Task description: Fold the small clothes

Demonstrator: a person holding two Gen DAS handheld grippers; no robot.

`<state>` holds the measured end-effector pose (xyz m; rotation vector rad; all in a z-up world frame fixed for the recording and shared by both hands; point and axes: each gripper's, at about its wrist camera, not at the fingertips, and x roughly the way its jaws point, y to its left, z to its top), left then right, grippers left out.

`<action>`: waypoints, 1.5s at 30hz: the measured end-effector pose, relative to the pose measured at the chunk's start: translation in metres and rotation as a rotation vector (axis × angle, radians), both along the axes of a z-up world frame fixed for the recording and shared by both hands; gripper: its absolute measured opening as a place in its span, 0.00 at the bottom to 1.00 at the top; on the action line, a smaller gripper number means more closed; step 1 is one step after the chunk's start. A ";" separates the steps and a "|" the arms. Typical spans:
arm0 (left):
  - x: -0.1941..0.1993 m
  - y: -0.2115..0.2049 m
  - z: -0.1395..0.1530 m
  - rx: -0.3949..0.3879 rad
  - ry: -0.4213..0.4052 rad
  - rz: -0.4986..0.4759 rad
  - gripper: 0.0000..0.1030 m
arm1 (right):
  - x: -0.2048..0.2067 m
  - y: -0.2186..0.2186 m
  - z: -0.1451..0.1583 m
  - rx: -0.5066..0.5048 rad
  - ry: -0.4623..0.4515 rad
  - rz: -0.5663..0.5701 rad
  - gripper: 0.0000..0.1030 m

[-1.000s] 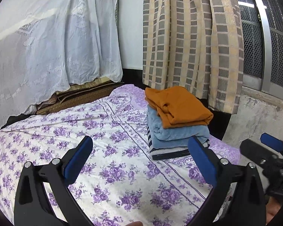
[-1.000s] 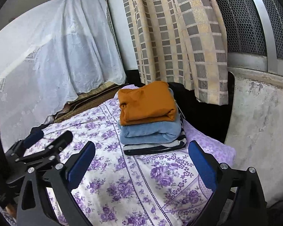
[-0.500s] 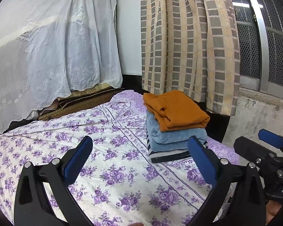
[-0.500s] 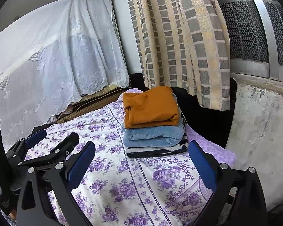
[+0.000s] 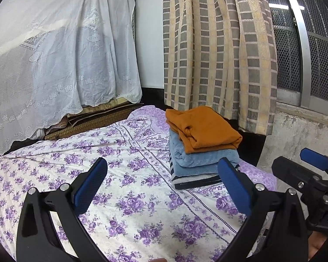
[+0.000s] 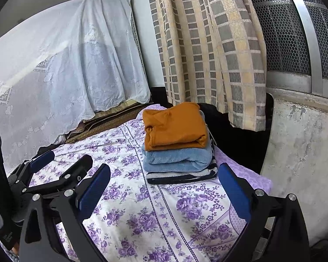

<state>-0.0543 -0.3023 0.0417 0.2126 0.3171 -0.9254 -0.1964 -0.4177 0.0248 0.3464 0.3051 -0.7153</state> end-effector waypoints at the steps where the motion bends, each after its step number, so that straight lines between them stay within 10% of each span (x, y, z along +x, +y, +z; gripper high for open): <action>1: 0.000 0.000 0.000 0.000 0.001 -0.001 0.96 | 0.000 0.000 0.000 0.000 0.000 0.000 0.96; 45: 0.006 0.003 -0.005 0.022 0.041 -0.029 0.96 | 0.003 -0.002 -0.002 0.008 0.010 0.010 0.96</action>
